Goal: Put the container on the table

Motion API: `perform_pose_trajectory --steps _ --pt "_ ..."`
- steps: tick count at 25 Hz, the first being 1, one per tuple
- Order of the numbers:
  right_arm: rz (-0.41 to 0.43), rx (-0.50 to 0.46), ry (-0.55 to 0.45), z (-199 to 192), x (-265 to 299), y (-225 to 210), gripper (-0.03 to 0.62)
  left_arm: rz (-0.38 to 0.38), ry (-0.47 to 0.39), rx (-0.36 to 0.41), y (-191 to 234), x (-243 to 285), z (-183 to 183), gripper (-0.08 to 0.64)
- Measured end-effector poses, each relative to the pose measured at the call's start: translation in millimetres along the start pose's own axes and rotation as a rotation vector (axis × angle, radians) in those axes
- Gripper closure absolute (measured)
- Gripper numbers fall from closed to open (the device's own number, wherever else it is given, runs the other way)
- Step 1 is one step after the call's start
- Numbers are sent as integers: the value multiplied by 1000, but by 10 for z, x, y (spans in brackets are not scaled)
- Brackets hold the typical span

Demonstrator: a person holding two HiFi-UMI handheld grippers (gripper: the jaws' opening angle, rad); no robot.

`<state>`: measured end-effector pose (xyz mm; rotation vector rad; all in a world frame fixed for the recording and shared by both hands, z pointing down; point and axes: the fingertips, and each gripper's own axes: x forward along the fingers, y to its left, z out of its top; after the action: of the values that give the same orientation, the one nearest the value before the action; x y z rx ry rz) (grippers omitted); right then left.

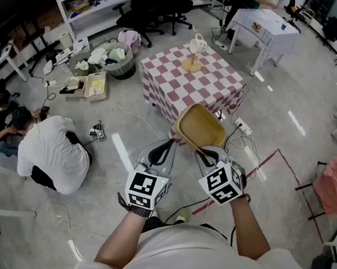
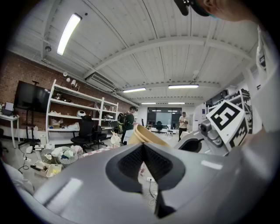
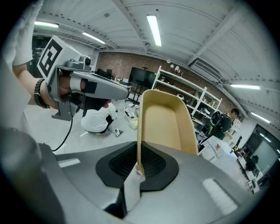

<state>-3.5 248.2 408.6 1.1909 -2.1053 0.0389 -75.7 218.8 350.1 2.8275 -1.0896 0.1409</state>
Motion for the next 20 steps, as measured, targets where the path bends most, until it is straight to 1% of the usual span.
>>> perform_pose_trajectory --steps 14,20 --pt "11 -9 -15 -43 -83 -2 563 17 -6 2 -110 -17 25 554" --pt "26 15 -33 -69 -77 -33 561 22 -1 2 -143 37 15 554"
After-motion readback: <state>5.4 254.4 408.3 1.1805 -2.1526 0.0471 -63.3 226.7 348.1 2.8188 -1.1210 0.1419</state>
